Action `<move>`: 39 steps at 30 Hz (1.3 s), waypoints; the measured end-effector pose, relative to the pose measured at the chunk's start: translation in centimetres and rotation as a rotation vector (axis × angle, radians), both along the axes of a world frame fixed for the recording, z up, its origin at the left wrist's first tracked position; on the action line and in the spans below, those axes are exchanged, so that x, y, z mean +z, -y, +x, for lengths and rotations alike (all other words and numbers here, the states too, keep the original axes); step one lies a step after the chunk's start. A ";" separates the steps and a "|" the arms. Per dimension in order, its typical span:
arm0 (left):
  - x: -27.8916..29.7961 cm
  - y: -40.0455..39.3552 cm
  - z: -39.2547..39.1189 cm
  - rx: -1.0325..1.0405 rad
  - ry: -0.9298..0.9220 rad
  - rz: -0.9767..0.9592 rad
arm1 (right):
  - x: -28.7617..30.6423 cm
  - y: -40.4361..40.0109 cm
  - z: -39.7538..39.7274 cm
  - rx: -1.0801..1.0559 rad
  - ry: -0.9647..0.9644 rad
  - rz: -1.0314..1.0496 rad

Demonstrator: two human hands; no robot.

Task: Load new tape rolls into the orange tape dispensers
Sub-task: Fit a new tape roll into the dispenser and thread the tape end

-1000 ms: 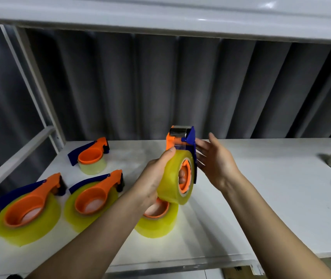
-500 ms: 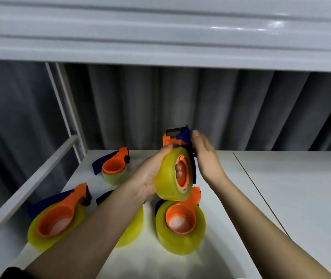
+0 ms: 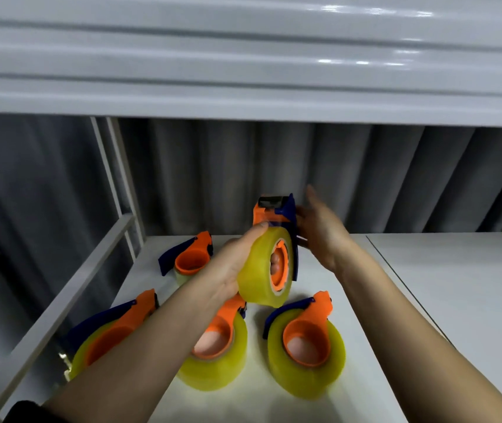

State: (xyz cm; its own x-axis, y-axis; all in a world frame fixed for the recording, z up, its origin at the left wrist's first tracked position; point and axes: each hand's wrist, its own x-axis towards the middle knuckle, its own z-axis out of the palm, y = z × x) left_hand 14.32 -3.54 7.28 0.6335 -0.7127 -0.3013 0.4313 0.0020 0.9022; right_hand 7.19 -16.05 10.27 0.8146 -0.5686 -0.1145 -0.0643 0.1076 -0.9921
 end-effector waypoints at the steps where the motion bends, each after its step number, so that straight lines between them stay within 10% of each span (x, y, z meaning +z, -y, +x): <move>1: -0.1 0.0 0.3 -0.006 0.007 -0.003 | 0.0 -0.4 0.3 -0.045 -0.014 -0.090; 7: -0.1 -0.4 1.1 -0.066 -0.046 -0.027 | -1.3 -1.0 1.3 -0.150 -0.014 -0.579; 12: 0.3 -0.1 1.8 -0.091 -0.067 -0.077 | -2.7 -0.4 1.3 -0.183 -0.007 -0.157; 17: 1.9 0.2 3.5 -0.232 0.054 -0.042 | -3.5 -1.0 0.0 -0.304 0.134 -0.437; 22: 1.0 2.2 4.2 -0.249 0.410 0.199 | -3.0 -1.4 -0.3 0.010 -0.052 -0.200; 32: -3.1 6.4 3.7 -0.144 0.833 0.443 | -6.2 1.3 2.0 -0.070 -0.146 0.160; 39: -5.1 6.1 4.1 -0.214 0.846 0.520 | -8.2 3.7 2.9 -0.015 -0.173 0.265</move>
